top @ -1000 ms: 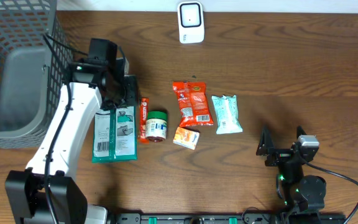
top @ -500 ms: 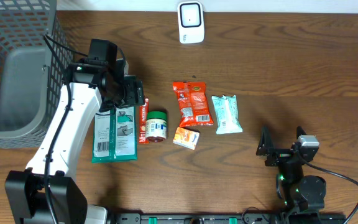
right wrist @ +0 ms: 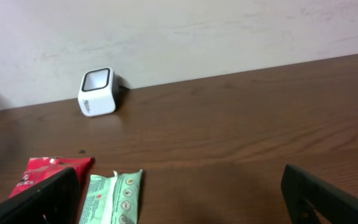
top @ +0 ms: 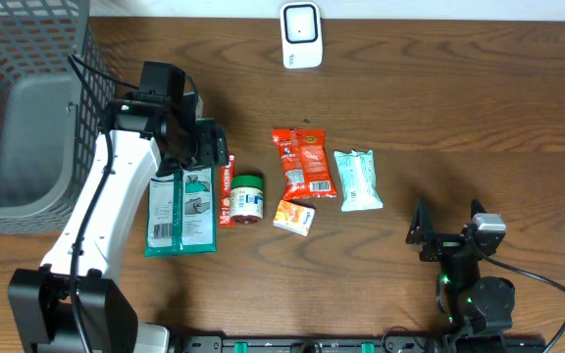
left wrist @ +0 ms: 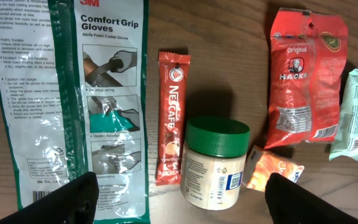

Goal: Scan the item barcode

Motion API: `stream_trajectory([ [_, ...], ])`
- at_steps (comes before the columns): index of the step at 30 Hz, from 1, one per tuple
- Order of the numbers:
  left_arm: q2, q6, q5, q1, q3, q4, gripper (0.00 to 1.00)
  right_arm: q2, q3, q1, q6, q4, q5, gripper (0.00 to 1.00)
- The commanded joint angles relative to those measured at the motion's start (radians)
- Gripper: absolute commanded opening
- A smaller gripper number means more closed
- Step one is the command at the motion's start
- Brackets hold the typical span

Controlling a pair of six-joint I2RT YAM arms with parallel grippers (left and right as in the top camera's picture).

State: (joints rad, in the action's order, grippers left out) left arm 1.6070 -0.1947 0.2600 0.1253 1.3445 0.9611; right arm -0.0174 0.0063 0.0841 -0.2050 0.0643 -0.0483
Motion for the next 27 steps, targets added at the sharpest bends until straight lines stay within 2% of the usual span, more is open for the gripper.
stream_trajectory([
  [1,-0.006,-0.002,-0.002,0.0,0.008,0.001,0.86,0.004,-0.001,-0.006,-0.008,0.008,0.053,0.99],
  [8,-0.006,-0.002,-0.002,0.0,0.008,0.001,0.86,0.004,0.005,-0.006,-0.052,0.004,0.194,0.99],
  [13,-0.006,-0.002,-0.002,0.0,0.008,0.001,0.86,-0.036,0.134,-0.006,-0.079,0.149,0.226,0.99],
  [19,-0.006,-0.002,-0.002,0.0,0.008,0.001,0.86,-0.28,0.486,-0.006,-0.074,0.365,0.214,0.99],
  [27,-0.006,-0.002,-0.002,0.0,0.008,0.001,0.86,-0.828,1.117,-0.006,0.002,0.869,0.219,0.99],
])
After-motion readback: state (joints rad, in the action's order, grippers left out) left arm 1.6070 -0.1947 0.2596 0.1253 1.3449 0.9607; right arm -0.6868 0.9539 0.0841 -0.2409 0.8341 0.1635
